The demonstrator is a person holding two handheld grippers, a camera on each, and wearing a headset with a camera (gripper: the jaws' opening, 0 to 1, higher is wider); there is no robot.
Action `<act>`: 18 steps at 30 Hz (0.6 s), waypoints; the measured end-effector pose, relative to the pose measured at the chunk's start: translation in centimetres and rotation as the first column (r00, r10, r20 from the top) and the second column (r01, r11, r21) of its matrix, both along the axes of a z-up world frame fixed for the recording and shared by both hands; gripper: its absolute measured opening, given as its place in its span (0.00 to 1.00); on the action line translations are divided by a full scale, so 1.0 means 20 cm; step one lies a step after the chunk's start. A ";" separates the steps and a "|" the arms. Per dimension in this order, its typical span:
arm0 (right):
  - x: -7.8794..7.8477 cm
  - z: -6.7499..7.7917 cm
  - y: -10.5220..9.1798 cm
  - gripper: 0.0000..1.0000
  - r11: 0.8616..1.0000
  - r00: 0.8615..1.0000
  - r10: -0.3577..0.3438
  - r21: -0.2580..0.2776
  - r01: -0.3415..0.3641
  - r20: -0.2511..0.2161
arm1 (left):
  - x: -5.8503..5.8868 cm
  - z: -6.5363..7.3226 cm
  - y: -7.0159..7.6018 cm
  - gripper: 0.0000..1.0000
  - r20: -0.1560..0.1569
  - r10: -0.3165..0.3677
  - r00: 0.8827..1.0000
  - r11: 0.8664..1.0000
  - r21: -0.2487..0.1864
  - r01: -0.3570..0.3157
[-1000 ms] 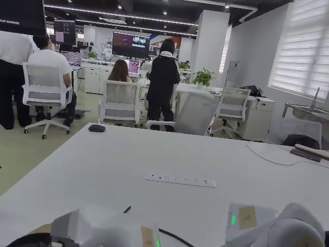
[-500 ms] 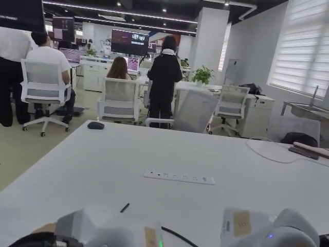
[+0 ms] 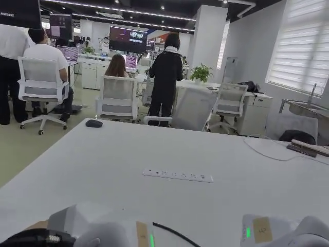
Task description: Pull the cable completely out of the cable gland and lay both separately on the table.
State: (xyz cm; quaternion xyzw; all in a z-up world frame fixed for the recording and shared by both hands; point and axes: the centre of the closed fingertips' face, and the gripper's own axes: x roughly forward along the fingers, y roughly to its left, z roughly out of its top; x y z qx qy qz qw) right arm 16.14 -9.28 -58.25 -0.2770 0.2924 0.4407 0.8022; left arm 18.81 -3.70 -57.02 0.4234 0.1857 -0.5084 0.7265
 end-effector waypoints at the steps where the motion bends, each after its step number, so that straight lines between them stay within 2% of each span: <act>1: 0.00 -0.01 -0.02 0.03 1.000 1.000 -0.007 -0.011 0.007 -0.003 | 0.01 0.00 0.01 0.16 -0.001 0.004 1.000 1.000 0.000 -0.004; 4: 0.00 -0.04 -0.07 0.03 0.999 1.000 -0.020 -0.043 0.020 -0.005 | 0.02 0.00 0.02 0.17 0.000 0.012 1.000 1.000 0.002 -0.012; 12: 0.00 -0.08 -0.15 0.03 0.996 0.998 -0.052 -0.068 0.050 -0.018 | 0.02 0.00 0.03 0.17 -0.002 0.017 1.000 1.000 0.001 -0.017; 18: 0.01 -0.12 -0.23 0.03 0.991 0.997 -0.076 -0.112 0.073 -0.021 | 0.03 0.00 0.04 0.17 -0.003 0.021 1.000 1.000 0.003 -0.021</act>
